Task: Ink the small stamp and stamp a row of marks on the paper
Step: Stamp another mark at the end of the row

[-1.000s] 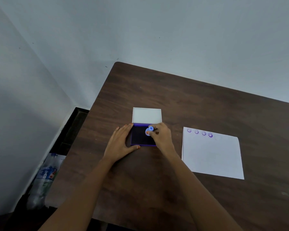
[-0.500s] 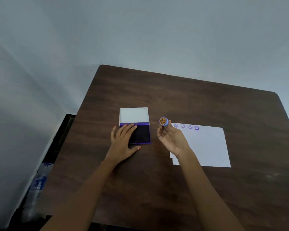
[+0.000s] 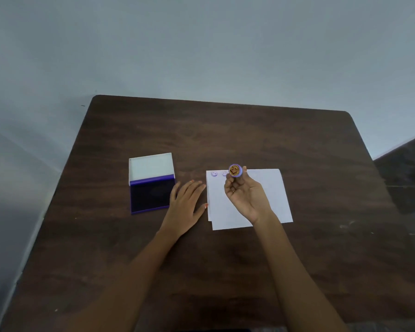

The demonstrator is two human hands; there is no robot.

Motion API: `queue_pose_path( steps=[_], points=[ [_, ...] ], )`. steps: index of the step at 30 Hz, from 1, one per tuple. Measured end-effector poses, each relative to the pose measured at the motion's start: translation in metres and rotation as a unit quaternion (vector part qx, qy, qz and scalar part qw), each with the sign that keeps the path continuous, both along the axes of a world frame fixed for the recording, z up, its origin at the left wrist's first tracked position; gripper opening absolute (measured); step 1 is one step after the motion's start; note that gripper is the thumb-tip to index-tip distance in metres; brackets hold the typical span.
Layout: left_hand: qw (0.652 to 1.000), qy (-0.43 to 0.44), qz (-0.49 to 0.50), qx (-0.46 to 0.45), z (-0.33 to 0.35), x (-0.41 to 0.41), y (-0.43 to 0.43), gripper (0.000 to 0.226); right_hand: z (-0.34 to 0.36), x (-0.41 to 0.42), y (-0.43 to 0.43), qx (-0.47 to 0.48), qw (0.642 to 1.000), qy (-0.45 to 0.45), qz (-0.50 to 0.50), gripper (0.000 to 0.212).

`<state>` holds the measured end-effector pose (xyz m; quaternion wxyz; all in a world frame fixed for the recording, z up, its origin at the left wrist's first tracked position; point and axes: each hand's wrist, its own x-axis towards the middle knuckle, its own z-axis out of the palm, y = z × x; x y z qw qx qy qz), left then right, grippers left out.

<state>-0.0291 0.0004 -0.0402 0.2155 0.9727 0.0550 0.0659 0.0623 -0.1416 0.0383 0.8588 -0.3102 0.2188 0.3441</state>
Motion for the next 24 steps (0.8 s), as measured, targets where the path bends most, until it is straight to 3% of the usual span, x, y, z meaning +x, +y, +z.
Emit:
queue_pose_path(
  steps=[5,8,10,15,18,24],
  points=[
    [0.996,0.037,-0.01,-0.082,-0.011,0.015,-0.019,0.051,-0.009,0.025,-0.035,-0.158,0.986,-0.039,-0.045,0.015],
    [0.995,0.035,0.004,-0.094,-0.013,0.018,-0.026,0.05,-0.016,0.037,-0.054,-0.274,0.954,-0.099,-0.065,0.014],
    [0.995,0.03,0.014,-0.089,-0.012,0.019,-0.027,0.049,-0.022,0.043,-0.062,-0.364,0.917,-0.153,-0.051,0.016],
    [0.996,0.027,0.043,-0.07,-0.012,0.019,-0.029,0.046,-0.031,0.052,-0.062,-0.559,0.781,-0.279,0.005,0.024],
    [0.996,0.031,0.045,-0.064,-0.012,0.019,-0.029,0.046,-0.035,0.057,-0.055,-0.598,0.736,-0.316,0.03,0.024],
    [0.997,0.04,0.045,-0.047,-0.013,0.019,-0.029,0.045,-0.04,0.068,-0.054,-0.616,0.713,-0.333,0.027,0.018]
  ],
)
